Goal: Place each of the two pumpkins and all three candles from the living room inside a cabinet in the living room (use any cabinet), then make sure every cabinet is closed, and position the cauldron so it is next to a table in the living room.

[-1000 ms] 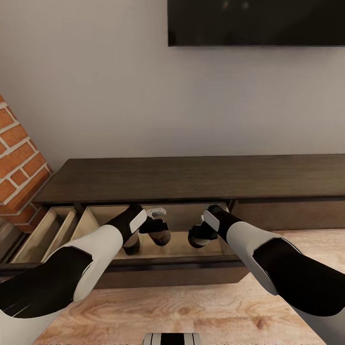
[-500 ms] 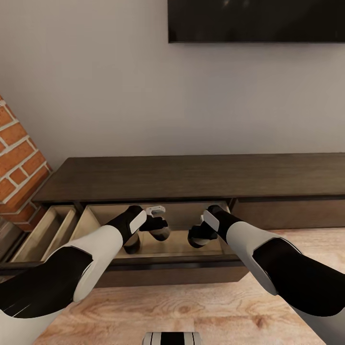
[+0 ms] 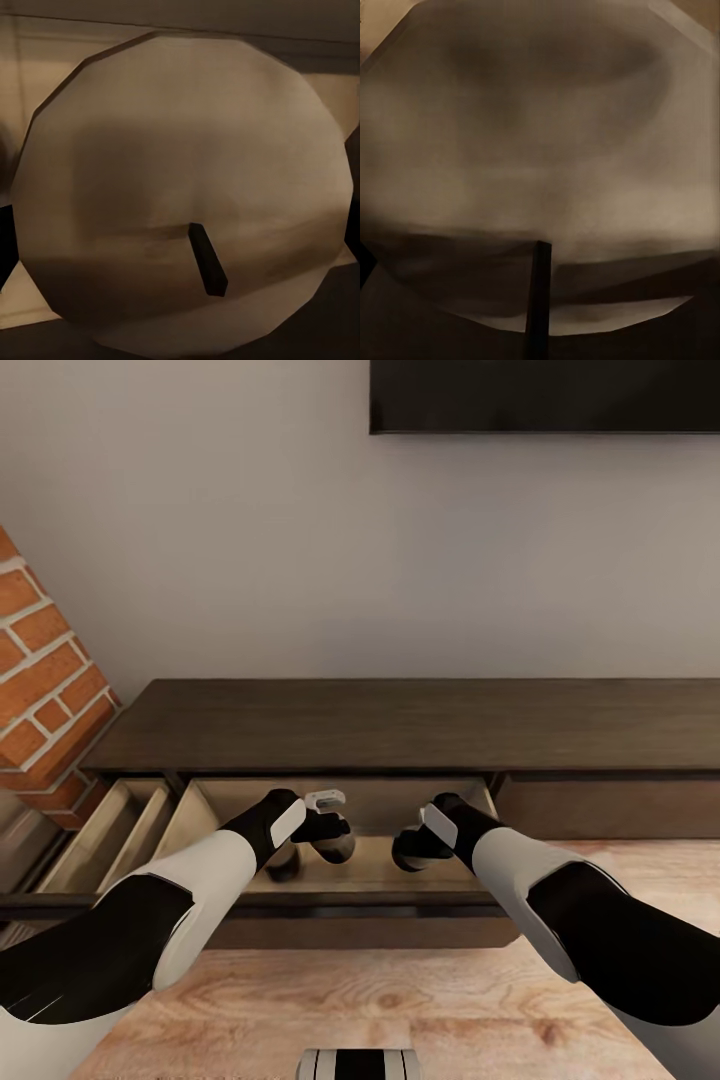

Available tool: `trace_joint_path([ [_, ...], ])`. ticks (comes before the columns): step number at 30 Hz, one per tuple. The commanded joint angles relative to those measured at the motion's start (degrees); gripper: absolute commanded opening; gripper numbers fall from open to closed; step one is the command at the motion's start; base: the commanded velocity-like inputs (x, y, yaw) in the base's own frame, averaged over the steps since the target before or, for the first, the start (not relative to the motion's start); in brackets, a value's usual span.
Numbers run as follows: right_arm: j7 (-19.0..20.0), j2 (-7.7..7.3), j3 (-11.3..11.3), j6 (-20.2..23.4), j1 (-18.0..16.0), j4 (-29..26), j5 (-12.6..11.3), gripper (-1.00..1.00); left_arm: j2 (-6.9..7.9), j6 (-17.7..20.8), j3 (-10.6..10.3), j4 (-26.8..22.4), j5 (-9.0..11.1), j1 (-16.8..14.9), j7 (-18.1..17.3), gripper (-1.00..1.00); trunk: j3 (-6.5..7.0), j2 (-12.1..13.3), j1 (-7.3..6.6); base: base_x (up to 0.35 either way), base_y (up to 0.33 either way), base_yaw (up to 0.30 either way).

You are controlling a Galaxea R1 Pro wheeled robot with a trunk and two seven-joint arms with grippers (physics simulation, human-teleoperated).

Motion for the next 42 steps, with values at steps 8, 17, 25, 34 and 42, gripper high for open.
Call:
trace_joint_path([
  [8, -0.5, -0.01, 0.2, 0.2, 0.0, -0.1, -0.6, -1.00, 0.00, 0.2, -0.2, -0.1, 0.4, 0.0, 0.2, -1.00, -0.59, 0.0, -0.02, 0.000, 0.000, -0.027],
  [17, -0.5, -0.01, 0.2, 0.2, 0.0, -0.1, -0.6, -1.00, 0.00, 0.2, -0.2, -0.1, 0.4, 0.0, 0.2, -1.00, -0.77, 0.0, -0.02, 0.000, 0.000, -0.006],
  [25, -0.5, -0.01, 0.2, 0.2, 0.0, -0.1, -0.6, -1.00, 0.00, 0.2, -0.2, -0.1, 0.4, 0.0, 0.2, -1.00, -1.29, 0.0, -0.02, 0.000, 0.000, 0.000],
  [34, -0.5, -0.01, 0.2, 0.2, 0.0, -0.1, -0.6, -1.00, 0.00, 0.3, -0.2, -0.1, 0.4, 0.0, 0.2, -1.00, -1.78, 0.0, -0.02, 0.000, 0.000, 0.000],
  [42, -0.5, -0.01, 0.2, 0.2, 0.0, -0.1, -0.6, -1.00, 0.00, 2.0, -0.2, -0.1, 0.4, 0.0, 0.2, -1.00, -2.50, 0.0, -0.02, 0.000, 0.000, 0.000],
])
